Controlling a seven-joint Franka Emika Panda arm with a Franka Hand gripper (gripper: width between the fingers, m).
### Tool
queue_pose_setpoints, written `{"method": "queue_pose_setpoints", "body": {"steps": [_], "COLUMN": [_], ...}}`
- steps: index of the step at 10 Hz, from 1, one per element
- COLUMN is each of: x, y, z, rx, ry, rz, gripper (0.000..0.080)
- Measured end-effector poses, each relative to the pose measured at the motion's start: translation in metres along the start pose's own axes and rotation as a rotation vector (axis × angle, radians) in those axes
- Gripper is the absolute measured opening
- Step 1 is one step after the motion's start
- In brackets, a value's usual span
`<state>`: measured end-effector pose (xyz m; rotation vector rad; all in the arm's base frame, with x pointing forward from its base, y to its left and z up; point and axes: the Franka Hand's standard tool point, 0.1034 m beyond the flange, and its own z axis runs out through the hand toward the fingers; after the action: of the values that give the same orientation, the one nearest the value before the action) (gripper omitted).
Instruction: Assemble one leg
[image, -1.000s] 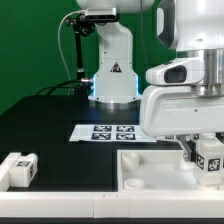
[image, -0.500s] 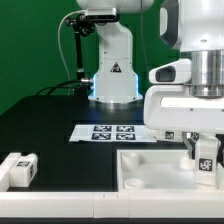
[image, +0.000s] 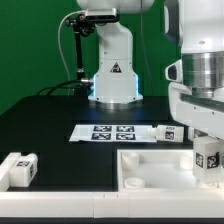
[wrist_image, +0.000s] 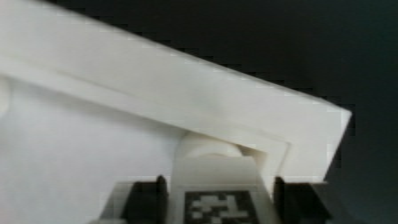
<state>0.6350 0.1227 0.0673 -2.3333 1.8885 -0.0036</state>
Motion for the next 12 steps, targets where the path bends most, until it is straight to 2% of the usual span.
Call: {"method": "queue_pose_setpoints", "body": {"steps": [2, 4, 5, 6, 8, 12], "x": [0.0002, 0.0003, 0.001, 0.0047, 0.0028, 0.0062], "y": [0.0, 0.0011, 0.0031, 0.0022, 0.0046, 0.0077], "z": [0.0008, 0.0016, 0.0032, 0.0024, 0.001, 0.0007], "rx": [0.004, 0.001, -0.002, 0.003, -0.018, -0.026], "ry": [-0.009, -0.004, 0.002, 0.004, 0.012, 0.018], "rz": [0.088, -0.006, -0.181, -0.329, -0.68, -0.954], "gripper": [0.0281, 0.0281, 0.0509, 0.062, 0.064, 0.0649]}}
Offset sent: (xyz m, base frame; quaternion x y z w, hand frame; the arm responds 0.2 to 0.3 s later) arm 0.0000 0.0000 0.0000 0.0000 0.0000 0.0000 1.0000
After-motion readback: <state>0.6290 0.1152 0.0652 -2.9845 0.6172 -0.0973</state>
